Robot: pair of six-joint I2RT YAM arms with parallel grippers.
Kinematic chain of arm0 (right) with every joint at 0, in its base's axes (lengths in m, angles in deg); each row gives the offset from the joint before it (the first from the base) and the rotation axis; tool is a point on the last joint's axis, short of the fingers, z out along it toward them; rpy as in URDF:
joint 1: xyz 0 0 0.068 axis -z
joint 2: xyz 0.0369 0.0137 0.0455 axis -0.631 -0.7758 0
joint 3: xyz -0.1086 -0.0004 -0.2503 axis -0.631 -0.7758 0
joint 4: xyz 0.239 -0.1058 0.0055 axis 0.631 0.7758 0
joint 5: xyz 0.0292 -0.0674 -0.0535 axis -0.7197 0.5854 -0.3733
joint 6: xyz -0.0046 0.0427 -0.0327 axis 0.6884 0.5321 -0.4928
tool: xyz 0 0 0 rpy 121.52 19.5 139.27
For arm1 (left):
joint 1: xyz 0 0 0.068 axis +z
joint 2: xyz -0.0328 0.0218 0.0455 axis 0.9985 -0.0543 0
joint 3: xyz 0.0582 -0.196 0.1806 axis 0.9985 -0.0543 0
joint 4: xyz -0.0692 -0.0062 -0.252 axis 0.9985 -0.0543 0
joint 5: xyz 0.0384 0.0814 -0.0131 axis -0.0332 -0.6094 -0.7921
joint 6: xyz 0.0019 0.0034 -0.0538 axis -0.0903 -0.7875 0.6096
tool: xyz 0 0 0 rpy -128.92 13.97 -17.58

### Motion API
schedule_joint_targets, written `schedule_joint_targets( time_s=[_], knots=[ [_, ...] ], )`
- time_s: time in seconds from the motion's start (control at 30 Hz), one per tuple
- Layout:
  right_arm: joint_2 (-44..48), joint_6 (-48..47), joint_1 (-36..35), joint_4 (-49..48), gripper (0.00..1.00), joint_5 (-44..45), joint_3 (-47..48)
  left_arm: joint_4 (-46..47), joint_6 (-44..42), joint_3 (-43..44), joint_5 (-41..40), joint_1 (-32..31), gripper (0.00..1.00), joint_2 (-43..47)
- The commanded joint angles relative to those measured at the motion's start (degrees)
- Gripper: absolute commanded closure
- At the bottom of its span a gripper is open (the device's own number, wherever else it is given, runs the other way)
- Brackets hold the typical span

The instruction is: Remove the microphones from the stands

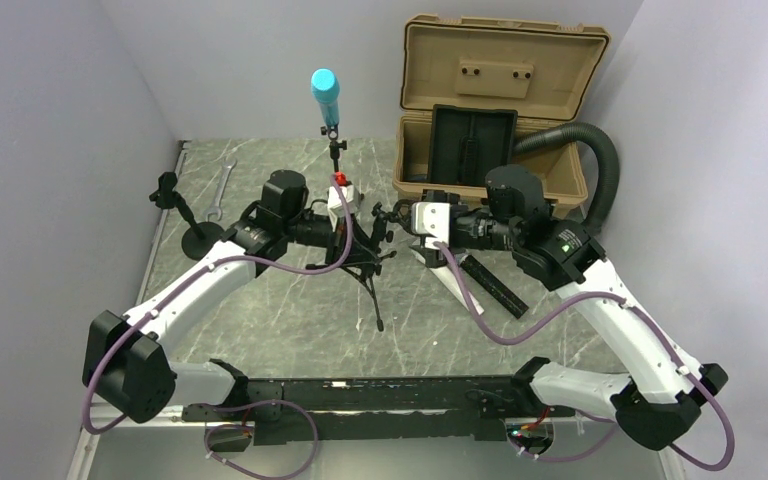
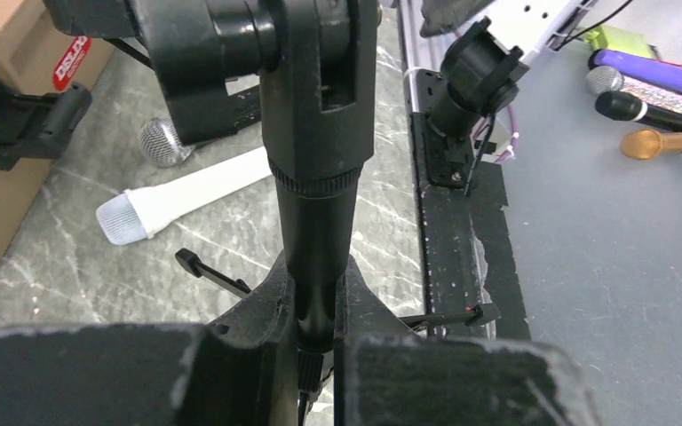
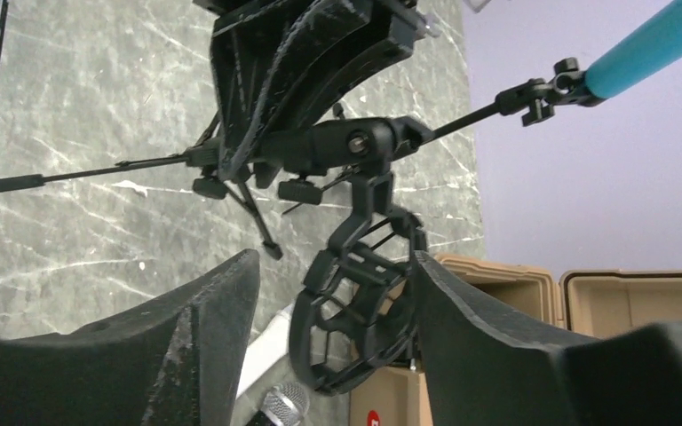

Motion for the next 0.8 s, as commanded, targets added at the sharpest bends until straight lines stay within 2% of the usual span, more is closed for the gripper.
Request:
schedule_joint_targets(
  time_s=[0.0, 0.23, 0.4, 0.6, 0.7, 0.77],
  knots=[
    [2.2, 1.4, -0.1, -3.0, 0.32, -0.7, -2.0, 4.2, -0.5, 2.5, -1.5, 0.5, 1.0, 0.3],
    [5.2, 8.0, 2.5, -5.4, 0.29, -2.6, -0.9, 2.0, -8.2, -3.2, 2.3, 3.4, 1.0, 3.9],
    [7.2, 9.2, 4.1, -6.3, 0.28, -3.0, -3.1, -2.8, -14.4, -7.0, 4.9, 7.3, 1.0, 8.4],
    [8.7, 10.2, 6.3, -7.3, 0.28, -3.8, -4.9, -9.6, -20.6, -11.9, 5.9, 15.6, 1.0, 15.6],
    [9.0, 10.6, 7.0, -8.0, 0.27, -4.2, -5.7, -9.4, -20.6, -15.2, 5.9, 20.7, 1.0, 20.4],
    [9.0, 11.1, 7.4, -8.4, 0.27, -4.6, -6.1, -5.8, -18.6, -18.7, 4.5, 23.9, 1.0, 24.1]
  ],
)
